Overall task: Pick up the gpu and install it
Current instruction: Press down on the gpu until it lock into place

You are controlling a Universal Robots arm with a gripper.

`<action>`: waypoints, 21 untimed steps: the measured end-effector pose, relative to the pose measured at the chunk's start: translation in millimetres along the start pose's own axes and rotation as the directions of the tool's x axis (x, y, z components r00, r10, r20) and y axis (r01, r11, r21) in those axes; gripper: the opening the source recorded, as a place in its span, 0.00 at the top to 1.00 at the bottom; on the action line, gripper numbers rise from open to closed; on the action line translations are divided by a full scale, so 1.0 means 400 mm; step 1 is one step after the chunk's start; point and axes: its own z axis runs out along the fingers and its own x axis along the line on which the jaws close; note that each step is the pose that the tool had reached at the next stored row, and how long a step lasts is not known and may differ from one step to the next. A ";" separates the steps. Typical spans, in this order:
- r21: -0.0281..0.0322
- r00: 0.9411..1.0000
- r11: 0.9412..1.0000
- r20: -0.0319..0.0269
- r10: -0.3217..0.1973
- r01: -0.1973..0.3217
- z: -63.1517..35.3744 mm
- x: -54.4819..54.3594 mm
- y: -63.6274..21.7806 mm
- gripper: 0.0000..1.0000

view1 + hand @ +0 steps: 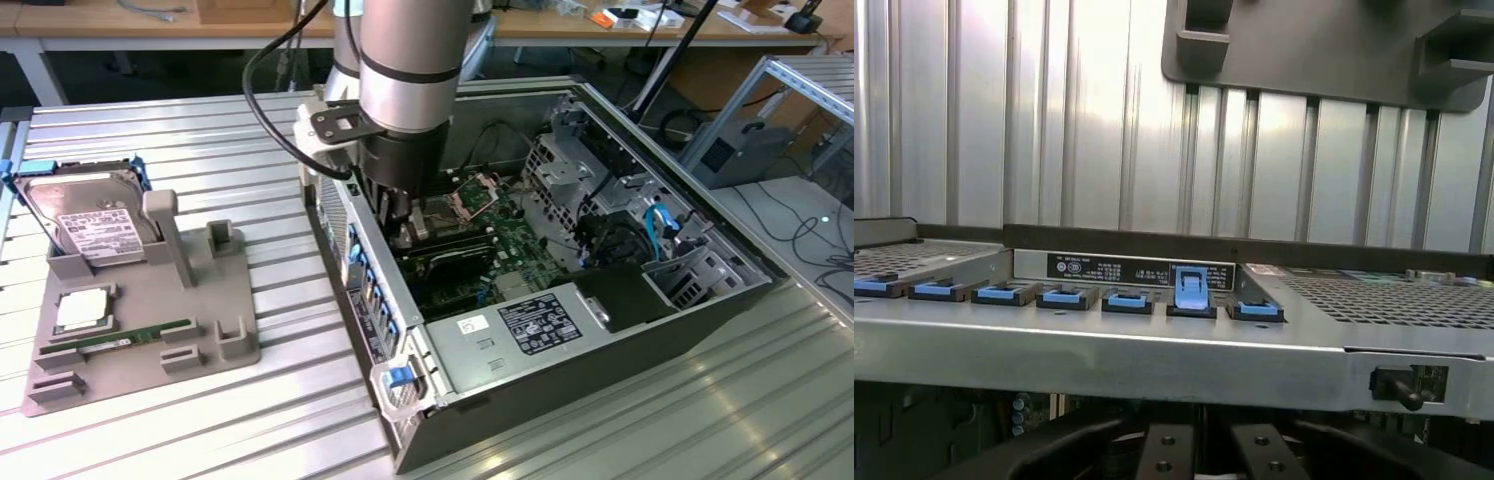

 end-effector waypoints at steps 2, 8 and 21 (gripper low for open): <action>0.000 1.000 1.000 0.000 0.000 0.000 0.000 0.000 0.003 0.87; 0.001 1.000 1.000 0.000 0.000 0.000 0.000 -0.001 0.016 0.87; -0.022 1.000 1.000 0.003 0.000 0.001 0.025 0.007 -0.081 0.87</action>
